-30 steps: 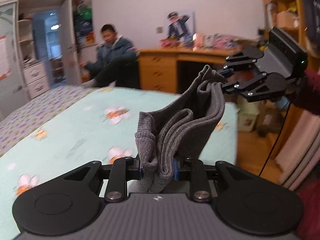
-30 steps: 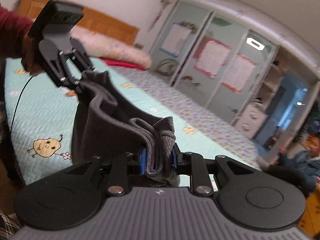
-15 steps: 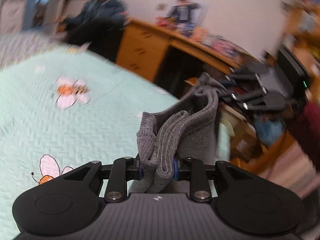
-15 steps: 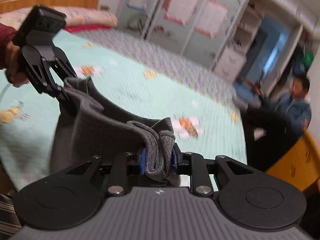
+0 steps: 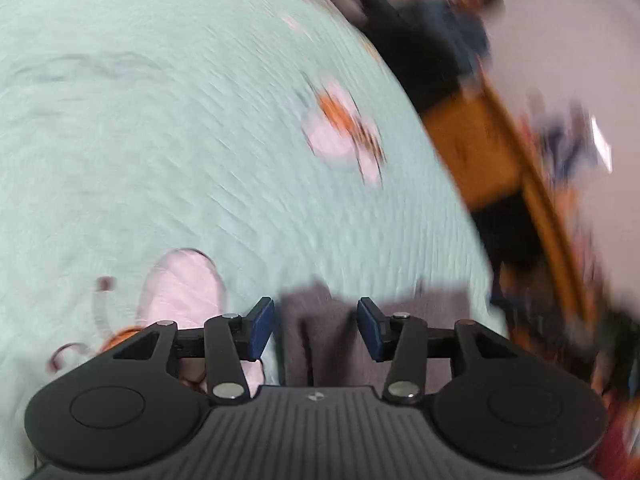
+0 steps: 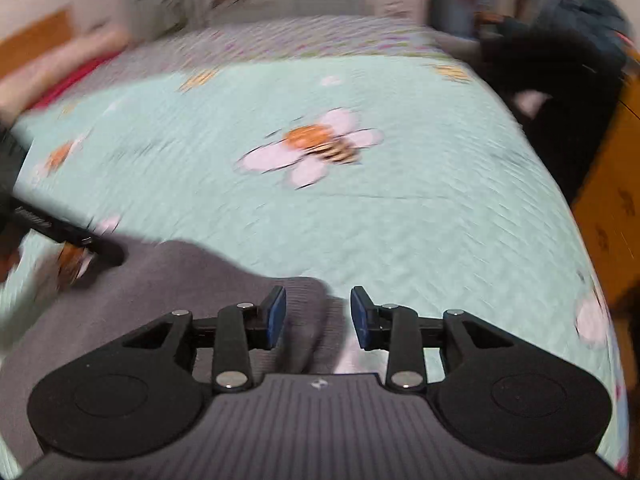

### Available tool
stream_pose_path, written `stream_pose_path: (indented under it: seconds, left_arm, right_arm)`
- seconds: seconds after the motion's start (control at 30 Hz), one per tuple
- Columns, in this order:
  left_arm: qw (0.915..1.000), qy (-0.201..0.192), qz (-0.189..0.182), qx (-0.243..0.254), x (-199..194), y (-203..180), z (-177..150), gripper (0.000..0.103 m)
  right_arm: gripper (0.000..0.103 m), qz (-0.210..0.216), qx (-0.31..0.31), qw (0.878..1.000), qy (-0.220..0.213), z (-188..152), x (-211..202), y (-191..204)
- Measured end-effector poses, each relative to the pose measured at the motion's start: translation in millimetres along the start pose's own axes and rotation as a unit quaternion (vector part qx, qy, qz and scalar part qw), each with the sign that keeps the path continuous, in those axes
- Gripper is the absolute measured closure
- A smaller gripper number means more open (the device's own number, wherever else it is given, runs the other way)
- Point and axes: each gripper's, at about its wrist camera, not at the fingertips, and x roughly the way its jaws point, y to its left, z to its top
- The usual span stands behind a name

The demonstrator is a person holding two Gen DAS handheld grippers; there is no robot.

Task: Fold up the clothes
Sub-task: 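Lower the sweater bundle onto the quilt and open both grippers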

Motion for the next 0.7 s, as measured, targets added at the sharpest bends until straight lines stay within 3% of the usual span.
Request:
stream_pose_path:
  seconds: [0.07, 0.17, 0.23, 0.3, 0.4, 0.47, 0.5, 0.53, 0.6, 0.7]
  left_arm:
    - [0.9983, -0.052, 0.001, -0.027, -26, -2, 1, 0.054]
    - [0.9953, -0.08, -0.053, 0.015, -51, -39, -17, 0.054]
    - [0.9924, -0.071, -0.076, 0.065, -50, -78, -38, 0.051]
    - [0.9886, -0.056, -0.07, 0.121, -35, -117, -66, 0.051]
    - [0.9928, -0.051, -0.037, 0.102, 4, -124, -83, 0.051]
    - [0.9951, -0.047, -0.019, 0.085, 29, -118, -89, 0.051]
    - [0.9954, -0.05, -0.002, 0.082, 42, -112, -94, 0.052]
    - [0.9958, -0.051, 0.009, 0.075, 49, -105, -99, 0.055]
    - [0.9925, -0.072, 0.014, 0.098, 51, -95, -112, 0.06]
    - [0.9889, -0.081, 0.023, 0.123, 49, -103, -114, 0.059]
  right_arm:
    - [0.067, 0.005, 0.067, 0.997, -0.042, -11, -22, -7]
    - [0.067, 0.064, 0.16, 0.98, -0.097, -31, -59, -8]
    - [0.067, 0.114, 0.202, 0.965, -0.12, -41, -72, -1]
    - [0.067, 0.164, 0.246, 0.948, -0.114, -44, -60, 6]
    - [0.067, 0.196, 0.324, 0.92, -0.1, -50, -25, 9]
    - [0.067, 0.184, 0.365, 0.909, -0.084, -55, 6, 1]
    - [0.067, 0.158, 0.371, 0.912, -0.075, -61, 19, -2]
    - [0.077, 0.116, 0.368, 0.92, -0.064, -69, 32, -4]
    - [0.103, 0.097, 0.382, 0.916, -0.07, -87, 49, -12]
    - [0.103, 0.093, 0.394, 0.91, -0.084, -99, 56, -17]
